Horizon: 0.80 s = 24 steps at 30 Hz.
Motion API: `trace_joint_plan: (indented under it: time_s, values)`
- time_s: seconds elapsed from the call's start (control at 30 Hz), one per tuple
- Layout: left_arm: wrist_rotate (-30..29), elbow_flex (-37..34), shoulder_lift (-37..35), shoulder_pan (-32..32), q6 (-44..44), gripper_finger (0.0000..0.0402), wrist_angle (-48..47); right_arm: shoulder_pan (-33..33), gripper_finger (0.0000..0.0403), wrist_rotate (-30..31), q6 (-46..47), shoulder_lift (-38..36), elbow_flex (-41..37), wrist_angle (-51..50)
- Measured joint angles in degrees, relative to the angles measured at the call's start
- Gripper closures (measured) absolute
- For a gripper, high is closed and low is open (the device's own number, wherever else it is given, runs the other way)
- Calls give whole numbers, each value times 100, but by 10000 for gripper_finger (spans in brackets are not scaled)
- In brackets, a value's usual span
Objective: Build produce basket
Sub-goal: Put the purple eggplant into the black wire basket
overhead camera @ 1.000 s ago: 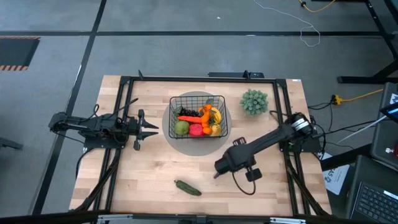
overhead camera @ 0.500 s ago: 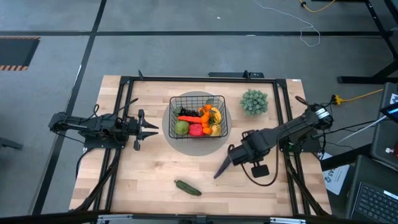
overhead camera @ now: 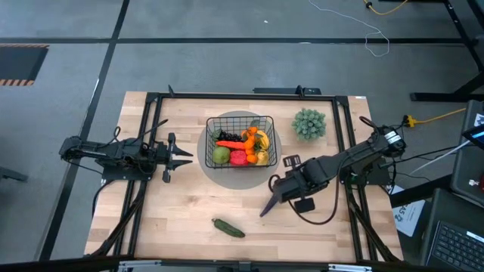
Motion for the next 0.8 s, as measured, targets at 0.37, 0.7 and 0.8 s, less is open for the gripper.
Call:
trace_joint_plan:
  time_s: [0.37, 0.7, 0.8]
  values:
    - [-1, 0, -1, 1, -1, 308, 0, 0, 221, 0, -704, 13, -583, 2108]
    - [-2, -2, 0, 0, -1, 308, -2, 0, 220, -2, -711, 13, -1200, 2254]
    - [0, 0, -1, 1, -1, 308, 0, 0, 220, -4, -709, 13, -1287, 2298]
